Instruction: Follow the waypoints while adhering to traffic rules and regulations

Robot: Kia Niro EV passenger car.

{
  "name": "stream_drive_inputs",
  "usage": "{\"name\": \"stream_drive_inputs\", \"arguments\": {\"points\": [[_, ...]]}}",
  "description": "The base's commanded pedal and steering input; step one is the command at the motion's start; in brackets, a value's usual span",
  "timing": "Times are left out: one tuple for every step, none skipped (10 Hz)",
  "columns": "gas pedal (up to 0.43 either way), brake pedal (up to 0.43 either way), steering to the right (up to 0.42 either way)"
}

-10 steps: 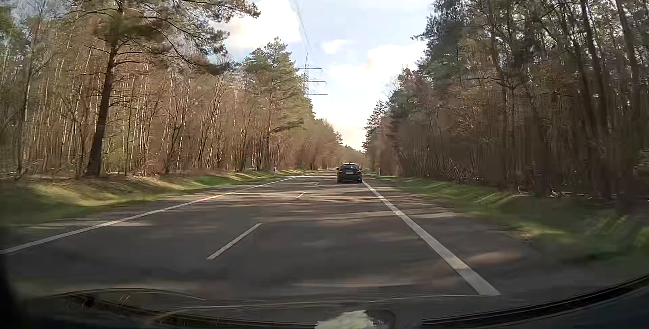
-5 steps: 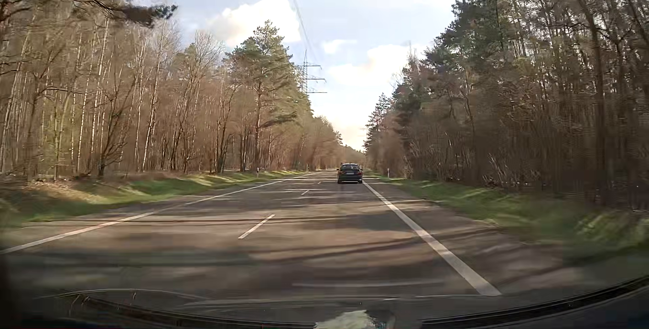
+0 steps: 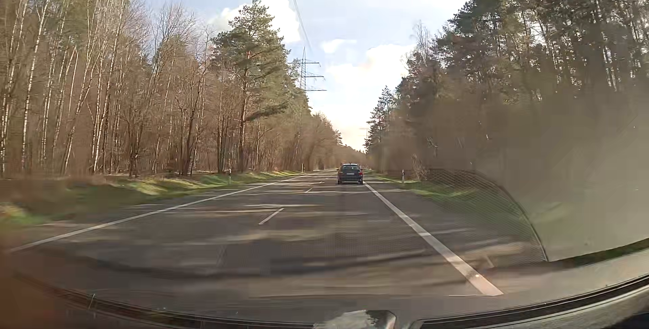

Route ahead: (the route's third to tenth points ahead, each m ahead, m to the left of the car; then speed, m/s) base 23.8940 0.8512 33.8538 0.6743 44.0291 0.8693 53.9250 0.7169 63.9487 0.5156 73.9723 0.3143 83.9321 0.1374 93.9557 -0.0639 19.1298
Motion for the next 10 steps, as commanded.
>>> {"name": "stream_drive_inputs", "arguments": {"points": [[0.177, 0.0, 0.0], [0.177, 0.0, 0.0], [0.177, 0.0, 0.0], [0.177, 0.0, 0.001], [0.177, 0.0, 0.0], [0.177, 0.0, 0.001], [0.177, 0.0, 0.001], [0.177, 0.0, 0.0], [0.177, 0.0, 0.0], [0.177, 0.0, 0.001]]}}
